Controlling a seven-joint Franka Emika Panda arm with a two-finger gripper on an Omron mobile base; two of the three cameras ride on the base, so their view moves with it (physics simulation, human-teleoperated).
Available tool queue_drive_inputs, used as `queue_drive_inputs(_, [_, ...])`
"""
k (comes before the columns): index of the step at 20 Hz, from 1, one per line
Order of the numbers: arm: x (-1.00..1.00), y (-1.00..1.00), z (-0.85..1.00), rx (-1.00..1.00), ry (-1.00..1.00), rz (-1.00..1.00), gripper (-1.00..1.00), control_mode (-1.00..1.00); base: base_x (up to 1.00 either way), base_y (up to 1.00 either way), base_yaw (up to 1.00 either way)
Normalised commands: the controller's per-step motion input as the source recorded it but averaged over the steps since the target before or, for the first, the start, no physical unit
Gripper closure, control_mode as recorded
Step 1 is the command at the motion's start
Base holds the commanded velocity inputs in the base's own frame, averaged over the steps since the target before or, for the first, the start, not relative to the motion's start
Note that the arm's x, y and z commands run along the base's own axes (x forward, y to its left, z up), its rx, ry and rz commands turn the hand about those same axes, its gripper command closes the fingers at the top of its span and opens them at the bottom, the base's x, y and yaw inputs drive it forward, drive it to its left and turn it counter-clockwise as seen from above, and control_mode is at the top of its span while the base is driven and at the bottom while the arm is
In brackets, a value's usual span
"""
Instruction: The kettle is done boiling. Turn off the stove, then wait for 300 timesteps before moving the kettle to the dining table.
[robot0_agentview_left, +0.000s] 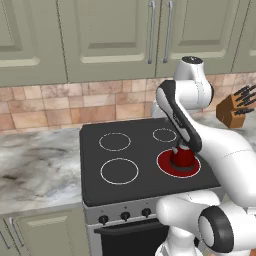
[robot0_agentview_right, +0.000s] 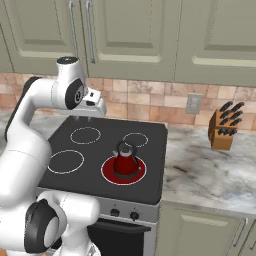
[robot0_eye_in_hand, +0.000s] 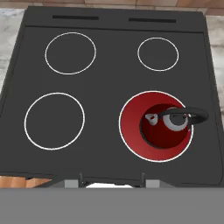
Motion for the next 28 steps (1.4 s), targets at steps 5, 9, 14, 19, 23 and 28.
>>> queue_drive_inputs(5, [0.0,0.0,0.0,0.0,0.0,0.0,-1.0,1.0,0.0,0.05,0.0])
queue_drive_inputs(9, [0.0,0.0,0.0,0.0,0.0,0.0,-1.0,1.0,0.0,0.35,0.0])
queue_drive_inputs(14, [0.0,0.0,0.0,0.0,0.0,0.0,-1.0,1.0,-0.04,0.38,0.0])
queue_drive_inputs(19, [0.0,0.0,0.0,0.0,0.0,0.0,-1.0,1.0,-0.03,0.34,0.0])
queue_drive_inputs(23, [0.0,0.0,0.0,0.0,0.0,0.0,-1.0,1.0,-0.03,0.3,0.0])
queue_drive_inputs(28, [0.0,0.0,0.0,0.0,0.0,0.0,-1.0,1.0,-0.03,0.38,0.0])
